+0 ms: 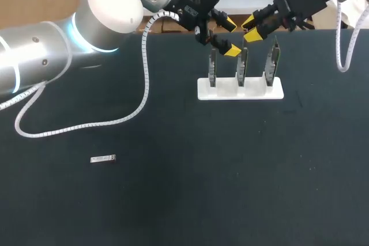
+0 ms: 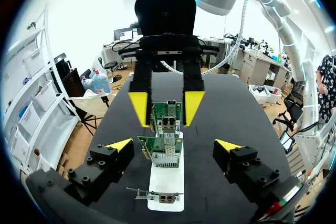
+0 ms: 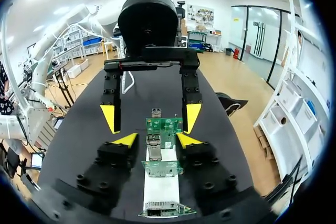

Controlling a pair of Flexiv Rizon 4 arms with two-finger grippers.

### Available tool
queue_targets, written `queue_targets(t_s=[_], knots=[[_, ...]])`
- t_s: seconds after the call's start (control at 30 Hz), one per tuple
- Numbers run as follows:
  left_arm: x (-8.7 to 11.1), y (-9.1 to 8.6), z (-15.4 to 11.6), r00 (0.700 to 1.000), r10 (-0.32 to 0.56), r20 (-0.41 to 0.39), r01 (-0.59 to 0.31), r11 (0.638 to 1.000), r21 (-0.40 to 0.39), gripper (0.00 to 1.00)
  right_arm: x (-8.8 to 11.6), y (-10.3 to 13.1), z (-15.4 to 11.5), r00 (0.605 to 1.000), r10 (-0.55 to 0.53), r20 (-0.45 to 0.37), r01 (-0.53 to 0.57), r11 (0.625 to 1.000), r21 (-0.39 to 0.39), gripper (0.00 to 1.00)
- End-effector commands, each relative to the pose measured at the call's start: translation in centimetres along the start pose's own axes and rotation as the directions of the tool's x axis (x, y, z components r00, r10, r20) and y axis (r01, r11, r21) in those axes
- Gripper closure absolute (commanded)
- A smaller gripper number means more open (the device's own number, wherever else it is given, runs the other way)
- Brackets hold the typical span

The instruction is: Pick up the optical module with the left hand, and insert it into the network port with the right hand.

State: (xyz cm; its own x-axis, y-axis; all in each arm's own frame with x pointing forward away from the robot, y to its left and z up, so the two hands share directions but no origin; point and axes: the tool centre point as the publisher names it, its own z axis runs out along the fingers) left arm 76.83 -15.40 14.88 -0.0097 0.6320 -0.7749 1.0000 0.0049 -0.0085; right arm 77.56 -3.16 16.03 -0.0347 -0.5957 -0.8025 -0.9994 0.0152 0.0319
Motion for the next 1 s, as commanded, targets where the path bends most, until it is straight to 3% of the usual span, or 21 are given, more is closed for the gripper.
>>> queue_targets(t_s=[0.03,0.23,0.4,0.6,0.87,0.9,0.93,0.97,1.0], knots=[[-0.1,0.1,0.0,1.000,-0.002,-0.004,0.002,1.000,0.002,0.00,0.0,0.0,-0.3,1.000,0.001,0.005,-0.001,1.000,0.005,0.00],[-0.1,0.1,0.0,1.000,-0.002,-0.004,0.002,1.000,0.002,0.00,0.0,-0.1,-1.1,1.000,0.012,0.026,-0.012,1.000,0.010,0.00],[-0.1,0.1,0.0,1.000,-0.002,-0.004,0.002,1.000,0.002,0.00,0.1,-0.1,-1.9,0.997,0.036,0.075,-0.033,0.999,-0.037,0.00],[-0.1,0.1,0.0,1.000,-0.002,-0.004,0.002,1.000,0.002,0.00,0.0,0.2,-2.7,0.997,0.015,0.074,-0.010,0.998,-0.066,0.00],[-0.1,0.1,0.0,1.000,-0.002,-0.004,0.002,1.000,0.002,0.00,-0.3,0.1,-3.2,0.997,0.015,0.080,-0.015,1.000,-0.005,0.00],[-0.1,0.1,0.0,1.000,-0.002,-0.004,0.002,1.000,0.002,0.00,-0.3,0.1,-3.3,0.997,0.016,0.079,-0.016,1.000,0.007,0.09],[-0.1,0.1,0.0,1.000,-0.002,-0.004,0.002,1.000,0.002,0.00,-0.2,0.1,-3.4,0.997,0.019,0.077,-0.021,0.999,0.026,0.64],[-0.1,0.1,0.0,1.000,-0.002,-0.004,0.002,1.000,0.002,0.00,-0.2,0.0,-3.5,0.997,0.019,0.078,-0.022,0.999,0.028,1.00],[-0.1,0.1,0.0,1.000,-0.002,-0.004,0.002,1.000,0.002,0.00,-0.3,0.0,-3.5,0.997,0.019,0.077,-0.021,0.999,0.032,1.00]])
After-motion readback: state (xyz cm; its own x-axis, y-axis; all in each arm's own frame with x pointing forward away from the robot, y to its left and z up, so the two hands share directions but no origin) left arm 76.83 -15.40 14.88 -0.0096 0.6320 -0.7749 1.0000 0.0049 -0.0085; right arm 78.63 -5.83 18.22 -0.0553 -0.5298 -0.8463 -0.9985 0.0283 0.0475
